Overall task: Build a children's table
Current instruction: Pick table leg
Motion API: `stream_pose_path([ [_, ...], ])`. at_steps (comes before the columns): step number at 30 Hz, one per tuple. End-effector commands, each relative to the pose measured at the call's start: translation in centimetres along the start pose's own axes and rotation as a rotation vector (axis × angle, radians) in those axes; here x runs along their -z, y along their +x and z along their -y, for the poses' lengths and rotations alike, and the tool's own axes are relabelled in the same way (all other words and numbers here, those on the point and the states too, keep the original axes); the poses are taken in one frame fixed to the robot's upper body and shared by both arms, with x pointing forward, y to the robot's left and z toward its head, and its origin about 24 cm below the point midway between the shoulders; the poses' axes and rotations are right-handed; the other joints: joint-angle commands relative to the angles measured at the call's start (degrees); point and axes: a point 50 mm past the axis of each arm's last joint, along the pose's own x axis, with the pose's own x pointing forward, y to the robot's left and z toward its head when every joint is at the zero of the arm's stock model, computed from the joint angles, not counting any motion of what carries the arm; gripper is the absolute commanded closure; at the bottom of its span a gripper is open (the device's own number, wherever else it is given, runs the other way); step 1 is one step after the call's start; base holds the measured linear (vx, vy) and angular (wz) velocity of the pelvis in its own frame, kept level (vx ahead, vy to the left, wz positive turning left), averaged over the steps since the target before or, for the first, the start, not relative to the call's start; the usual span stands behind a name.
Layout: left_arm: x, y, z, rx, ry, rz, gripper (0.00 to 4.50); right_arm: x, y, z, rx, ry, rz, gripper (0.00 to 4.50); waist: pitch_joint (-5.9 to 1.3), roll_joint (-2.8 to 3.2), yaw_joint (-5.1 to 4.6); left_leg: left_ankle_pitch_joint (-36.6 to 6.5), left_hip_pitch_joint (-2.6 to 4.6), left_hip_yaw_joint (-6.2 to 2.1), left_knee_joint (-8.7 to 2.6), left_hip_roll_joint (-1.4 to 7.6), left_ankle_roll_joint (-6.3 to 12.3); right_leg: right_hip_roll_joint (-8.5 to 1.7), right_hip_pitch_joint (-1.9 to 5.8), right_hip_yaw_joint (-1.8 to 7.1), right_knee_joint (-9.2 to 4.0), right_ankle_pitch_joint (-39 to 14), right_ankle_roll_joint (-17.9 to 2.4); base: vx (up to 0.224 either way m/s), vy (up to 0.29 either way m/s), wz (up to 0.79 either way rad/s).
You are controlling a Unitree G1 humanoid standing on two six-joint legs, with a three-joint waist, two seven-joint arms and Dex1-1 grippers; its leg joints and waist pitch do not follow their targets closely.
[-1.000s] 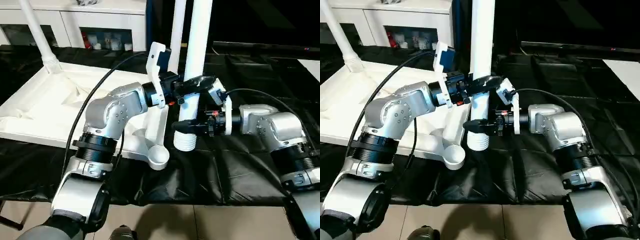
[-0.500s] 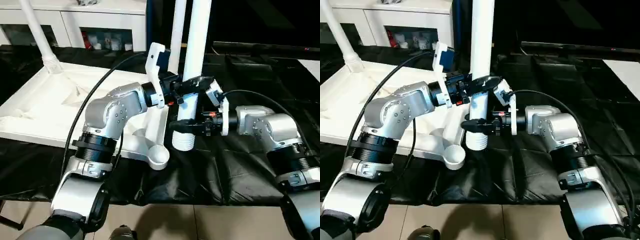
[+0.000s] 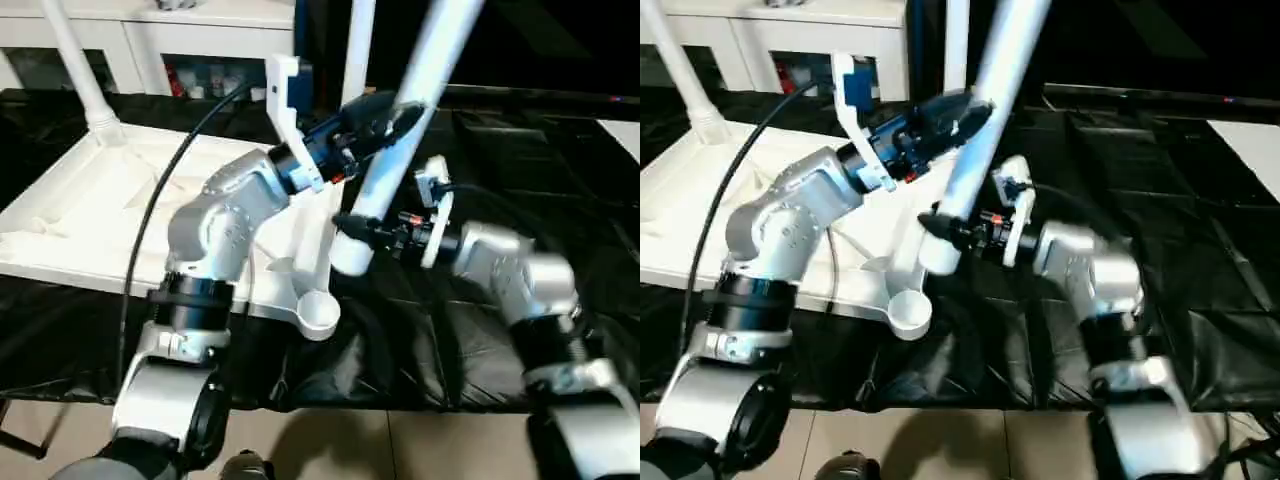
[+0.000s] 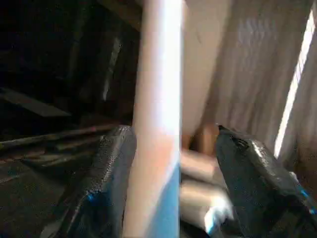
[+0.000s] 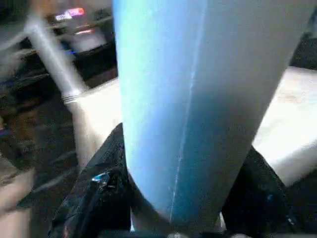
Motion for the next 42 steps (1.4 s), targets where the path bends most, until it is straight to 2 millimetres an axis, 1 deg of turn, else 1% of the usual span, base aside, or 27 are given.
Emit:
stream_pose_path([
  [1,1.4,-1.2,-0.4,0.032,0.065,-0.118,1.51,-0.6,-0.5,0.6,0.105,-0.092,0.034,2.61,-4.69,-0.22,-0.32,-10.02,1.83,-0.07,-4.19,1.21,-1.83,-2.64,2.45,1.05,-4.02,-8.84,-10.35,0.0,0.0,0.0],
  [2,1.8,-1.6,-0.5,0.038,0.097,-0.151,1.51,-0.4,-0.7,0.8,0.129,-0.104,0.025,2.61,-4.65,0.1,-0.23,-10.2,1.87,-0.18,-4.26,1.25,-2.12,-2.71,2.36,1.05,-4.04,-8.81,-10.26,0.0,0.0,0.0],
  [3,2.8,-3.1,-0.7,0.083,0.173,-0.25,1.51,-0.1,-1.0,1.2,0.188,-0.109,0.022,2.61,-4.71,0.05,-0.3,-9.98,1.77,-0.22,-4.34,1.18,-2.24,-2.62,2.44,1.06,-4.08,-8.3,-9.82,0.0,0.0,0.0],
  [4,3.5,-4.1,-0.8,0.121,0.201,-0.314,1.51,0.1,-1.3,1.3,0.208,-0.115,0.014,2.61,-4.72,0.7,-0.36,-10.18,1.83,-0.32,-4.44,1.16,-2.63,-2.61,2.33,1.08,-3.98,-8.32,-9.46,0.0,0.0,0.0],
  [5,3.8,-4.6,-0.9,0.139,0.209,-0.342,1.51,0.2,-1.4,1.3,0.215,-0.113,0.013,2.61,-4.72,0.61,-0.55,-10.7,1.9,-0.23,-4.49,1.19,-2.84,-2.49,2.22,1.08,-4.03,-8.29,-9.32,0.0,0.0,0.0],
  [6,4.4,-5.6,-0.9,0.176,0.222,-0.399,1.51,0.4,-1.7,1.4,0.229,-0.107,0.011,2.61,-4.7,0.98,-0.6,-11.25,1.97,-0.31,-4.53,1.16,-3.31,-2.48,2.22,1.1,-3.89,-7.68,-9.51,0.0,0.0,0.0],
  [7,4.9,-6.4,-1.0,0.199,0.209,-0.44,1.51,0.6,-1.9,1.3,0.23,-0.1,0.008,2.61,-4.78,1.04,-0.86,-11.72,2.02,-0.18,-4.52,1.19,-3.65,-2.35,2.23,1.09,-3.63,-6.11,-10.0,0.0,0.0,0.0],
  [10,6.2,-8.9,-1.2,0.275,0.171,-0.575,1.51,1.3,-2.4,1.1,0.23,-0.121,-0.018,2.61,-4.78,1.31,-0.83,-12.79,2.15,-0.12,-4.59,1.16,-3.67,-2.18,2.12,1.01,-3.47,-4.4,-11.21,0.0,0.0,0.0],
  [11,6.3,-9.1,-1.3,0.277,0.169,-0.589,1.51,1.4,-2.5,1.0,0.226,-0.125,-0.02,2.61,-4.76,1.24,-0.85,-13.18,2.15,-0.15,-4.63,1.17,-3.77,-2.22,2.15,0.99,-3.43,-4.49,-11.43,0.0,0.0,0.0],
  [12,6.7,-9.7,-1.5,0.283,0.176,-0.626,1.51,1.6,-2.6,0.9,0.22,-0.132,-0.023,2.61,-4.75,1.73,-0.94,-13.75,2.13,-0.19,-4.65,1.16,-3.97,-2.23,2.12,0.99,-3.33,-4.63,-11.63,0.0,0.0,0.0],
  [14,7.5,-10.7,-1.9,0.285,0.185,-0.708,1.51,1.8,-2.9,0.8,0.219,-0.136,-0.024,2.61,-4.57,1.41,-1.09,-16.27,2.25,-0.17,-4.79,1.18,-4.12,-2.42,2.07,1.11,-3.9,-7.11,-11.89,0.0,0.0,0.0],
  [15,7.8,-11.2,-2.2,0.281,0.208,-0.747,1.69,1.8,-2.9,0.8,0.217,-0.139,-0.027,2.61,-4.43,1.33,-1.2,-17.12,2.07,-0.27,-4.88,1.12,-4.09,-2.59,2.18,1.22,-4.11,-9.07,-11.37,0.0,0.0,0.0],
  [16,8.2,-11.7,-2.6,0.278,0.212,-0.783,1.8,1.9,-3.0,0.7,0.216,-0.141,-0.032,2.61,-4.42,1.53,-1.42,-17.95,2.18,-0.27,-4.95,1.14,-4.42,-2.66,2.11,1.26,-4.28,-10.67,-10.88,0.0,0.0,0.0],
  [18,8.5,-12.3,-3.0,0.274,0.219,-0.819,1.9,2.1,-3.1,0.6,0.213,-0.147,-0.04,2.62,-4.49,1.56,-1.58,-17.65,2.15,-0.41,-5.0,1.35,-4.59,-2.85,2.15,1.29,-4.08,-10.56,-11.13,0.0,0.0,0.0],
  [19,8.6,-12.5,-3.1,0.275,0.221,-0.827,2.14,2.1,-3.2,0.6,0.212,-0.149,-0.043,2.62,-4.42,1.82,-1.64,-18.2,2.2,-0.39,-4.97,1.3,-4.75,-2.77,2.03,1.27,-4.19,-10.79,-11.18,0.0,0.0,0.0],
  [23,9.1,-13.5,-3.3,0.297,0.198,-0.867,2.33,2.4,-3.3,0.3,0.203,-0.152,-0.056,2.62,-4.58,1.78,-1.66,-18.02,2.22,-0.35,-4.89,1.33,-4.51,-2.78,1.99,1.26,-4.03,-9.1,-12.44,0.0,0.0,0.0],
  [27,9.0,-13.9,-3.5,0.307,0.195,-0.873,2.68,2.5,-3.4,0.3,0.2,-0.151,-0.063,2.62,-4.57,1.79,-1.75,-17.52,2.16,-0.31,-4.85,1.37,-4.06,-2.81,2.05,1.24,-3.83,-8.03,-13.24,0.0,0.0,0.0],
  [28,8.9,-14.0,-3.6,0.308,0.19,-0.874,2.87,2.5,-3.4,0.3,0.2,-0.151,-0.064,2.62,-4.58,1.8,-1.76,-17.63,2.13,-0.3,-4.85,1.41,-4.08,-2.84,2.1,1.25,-3.77,-7.92,-13.39,0.0,0.0,0.0],
  [29,8.8,-14.2,-3.7,0.312,0.181,-0.878,2.87,2.5,-3.4,0.3,0.2,-0.151,-0.066,2.62,-4.54,1.79,-1.75,-17.75,2.15,-0.27,-4.85,1.41,-4.02,-2.84,2.07,1.25,-3.8,-8.07,-13.57,0.0,0.0,0.0],
  [30,8.8,-14.3,-3.7,0.316,0.178,-0.88,2.96,2.5,-3.4,0.2,0.2,-0.15,-0.067,2.62,-4.54,1.81,-1.71,-17.95,2.22,-0.26,-4.86,1.43,-4.0,-2.88,2.04,1.27,-3.86,-8.36,-13.65,0.0,0.0,0.0],
  [31,8.7,-14.5,-3.7,0.319,0.166,-0.882,3.09,2.5,-3.5,0.3,0.2,-0.15,-0.069,2.62,-4.5,1.31,-1.81,-18.1,2.18,-0.21,-4.93,1.49,-3.9,-2.89,2.05,1.27,-3.89,-8.7,-13.71,0.0,0.0,0.0],
  [33,8.7,-14.8,-3.8,0.324,0.159,-0.889,3.21,2.5,-3.6,0.3,0.199,-0.15,-0.072,2.62,-4.48,1.61,-1.86,-18.44,2.2,-0.27,-4.95,1.51,-3.92,-2.98,1.99,1.28,-3.85,-9.51,-13.75,0.0,0.0,0.0],
  [34,8.7,-14.9,-3.8,0.324,0.162,-0.894,3.34,2.5,-3.6,0.3,0.198,-0.151,-0.073,2.62,-4.46,1.31,-1.96,-18.2,2.15,-0.23,-4.96,1.48,-3.77,-2.94,2.03,1.28,-3.91,-9.52,-13.73,0.0,0.0,0.0],
  [37,8.9,-15.2,-3.6,0.34,0.158,-0.913,3.61,2.5,-3.5,0.3,0.195,-0.151,-0.075,2.62,-4.39,1.53,-2.03,-18.45,2.19,-0.24,-4.97,1.54,-3.76,-3.03,1.93,1.33,-3.96,-10.28,-13.66,0.0,0.0,0.0],
  [40,9.0,-15.4,-3.7,0.334,0.158,-0.914,3.89,2.5,-3.5,0.3,0.191,-0.151,-0.079,2.62,-4.39,1.54,-2.0,-18.62,2.21,-0.25,-5.0,1.57,-3.81,-3.06,1.92,1.34,-3.97,-10.55,-13.68,0.0,0.0,0.0],
  [41,9.1,-15.5,-3.7,0.332,0.15,-0.915,3.97,2.5,-3.5,0.3,0.188,-0.151,-0.08,2.62,-4.34,1.28,-2.03,-18.61,2.17,-0.22,-4.98,1.53,-3.65,-3.05,1.92,1.34,-4.0,-10.8,-13.6,0.0,0.0,0.0],
  [42,9.2,-15.6,-3.7,0.331,0.137,-0.913,4.07,2.5,-3.5,0.3,0.186,-0.151,-0.083,2.62,-4.37,1.38,-1.98,-18.5,2.21,-0.21,-5.0,1.55,-3.65,-3.09,1.9,1.36,-4.02,-11.03,-13.53,0.0,0.0,0.0],
])
